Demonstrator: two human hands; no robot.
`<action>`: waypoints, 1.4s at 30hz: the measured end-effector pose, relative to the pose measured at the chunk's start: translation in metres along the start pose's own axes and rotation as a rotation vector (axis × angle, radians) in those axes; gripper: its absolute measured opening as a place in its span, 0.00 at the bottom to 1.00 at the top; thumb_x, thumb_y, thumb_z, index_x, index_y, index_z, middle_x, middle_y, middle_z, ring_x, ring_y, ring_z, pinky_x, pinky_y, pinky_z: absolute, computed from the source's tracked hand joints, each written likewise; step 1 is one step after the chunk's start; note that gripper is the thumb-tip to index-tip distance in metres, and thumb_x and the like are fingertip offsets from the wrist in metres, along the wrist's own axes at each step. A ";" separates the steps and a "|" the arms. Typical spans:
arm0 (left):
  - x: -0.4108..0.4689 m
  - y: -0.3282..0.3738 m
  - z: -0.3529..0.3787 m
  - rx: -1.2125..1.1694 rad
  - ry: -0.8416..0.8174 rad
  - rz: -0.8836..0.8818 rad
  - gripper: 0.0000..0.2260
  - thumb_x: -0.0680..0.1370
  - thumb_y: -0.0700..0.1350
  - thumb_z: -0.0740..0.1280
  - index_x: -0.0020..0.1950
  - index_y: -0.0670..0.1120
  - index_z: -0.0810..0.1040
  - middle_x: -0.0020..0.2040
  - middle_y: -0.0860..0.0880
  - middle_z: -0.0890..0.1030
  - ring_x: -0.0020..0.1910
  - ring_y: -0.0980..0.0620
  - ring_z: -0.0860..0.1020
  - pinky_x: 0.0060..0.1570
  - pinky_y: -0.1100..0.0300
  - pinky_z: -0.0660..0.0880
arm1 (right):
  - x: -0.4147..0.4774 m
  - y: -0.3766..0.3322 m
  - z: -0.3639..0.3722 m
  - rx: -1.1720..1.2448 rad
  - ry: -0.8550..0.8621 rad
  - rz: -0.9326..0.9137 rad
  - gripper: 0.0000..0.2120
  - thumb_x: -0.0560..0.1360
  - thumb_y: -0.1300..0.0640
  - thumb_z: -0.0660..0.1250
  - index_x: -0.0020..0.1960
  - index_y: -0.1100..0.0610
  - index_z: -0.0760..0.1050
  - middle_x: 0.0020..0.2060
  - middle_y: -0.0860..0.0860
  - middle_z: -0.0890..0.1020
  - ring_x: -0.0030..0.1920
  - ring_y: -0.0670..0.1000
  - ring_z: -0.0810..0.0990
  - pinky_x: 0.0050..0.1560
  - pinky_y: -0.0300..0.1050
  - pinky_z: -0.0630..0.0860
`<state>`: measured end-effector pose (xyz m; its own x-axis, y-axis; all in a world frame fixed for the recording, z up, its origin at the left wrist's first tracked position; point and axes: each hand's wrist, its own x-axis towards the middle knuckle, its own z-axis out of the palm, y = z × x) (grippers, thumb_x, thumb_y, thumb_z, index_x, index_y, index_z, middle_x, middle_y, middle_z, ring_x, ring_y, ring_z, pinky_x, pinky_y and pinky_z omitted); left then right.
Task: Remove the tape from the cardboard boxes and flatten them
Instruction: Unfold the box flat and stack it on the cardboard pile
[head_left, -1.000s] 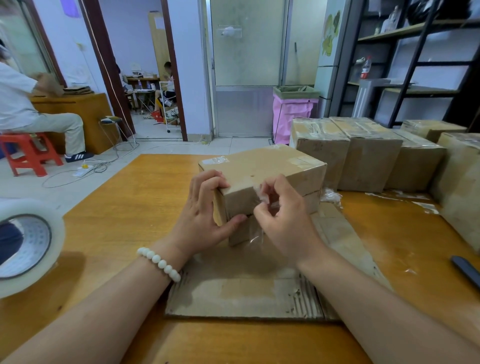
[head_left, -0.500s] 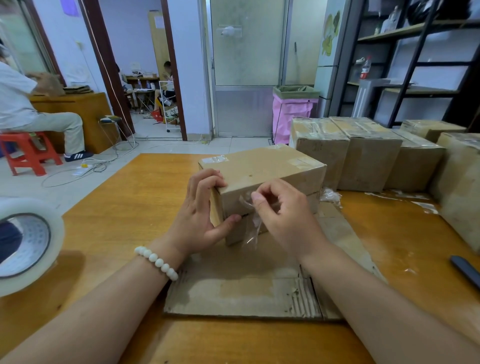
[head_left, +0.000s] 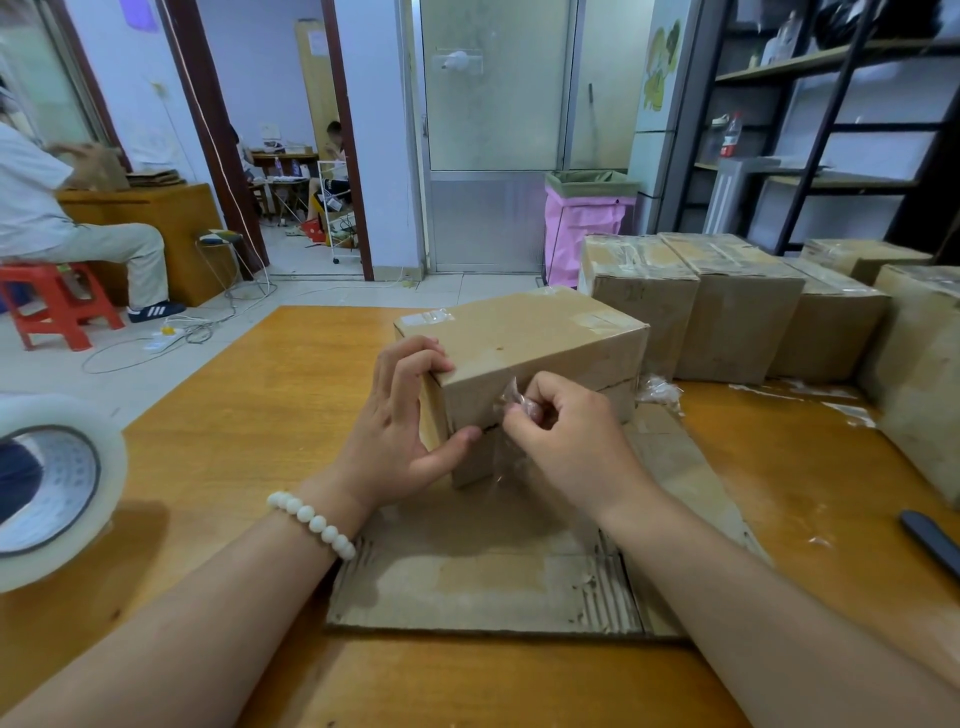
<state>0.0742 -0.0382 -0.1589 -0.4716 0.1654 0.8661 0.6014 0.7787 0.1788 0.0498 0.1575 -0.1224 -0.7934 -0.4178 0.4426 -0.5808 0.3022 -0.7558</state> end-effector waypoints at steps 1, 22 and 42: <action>0.000 0.000 0.000 0.001 -0.002 -0.001 0.22 0.72 0.51 0.69 0.60 0.46 0.65 0.60 0.47 0.66 0.63 0.43 0.68 0.68 0.54 0.66 | 0.000 0.000 0.000 -0.003 -0.001 -0.001 0.16 0.74 0.60 0.66 0.32 0.55 0.63 0.27 0.47 0.66 0.30 0.45 0.63 0.31 0.41 0.61; 0.000 0.000 -0.002 -0.009 -0.037 -0.021 0.23 0.71 0.52 0.69 0.62 0.47 0.65 0.61 0.47 0.65 0.65 0.42 0.67 0.69 0.56 0.64 | 0.001 -0.002 0.000 -0.055 0.026 -0.102 0.14 0.76 0.50 0.67 0.37 0.58 0.73 0.35 0.49 0.75 0.37 0.49 0.73 0.40 0.50 0.73; -0.001 -0.001 -0.002 -0.004 -0.045 -0.043 0.24 0.71 0.52 0.69 0.62 0.47 0.64 0.62 0.48 0.65 0.66 0.46 0.66 0.70 0.59 0.62 | 0.001 -0.003 0.001 -0.203 -0.049 -0.002 0.14 0.72 0.57 0.66 0.32 0.54 0.63 0.35 0.49 0.69 0.38 0.51 0.68 0.39 0.47 0.64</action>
<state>0.0755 -0.0404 -0.1587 -0.5257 0.1593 0.8357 0.5824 0.7834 0.2170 0.0506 0.1556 -0.1204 -0.7852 -0.4585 0.4163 -0.6113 0.4660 -0.6397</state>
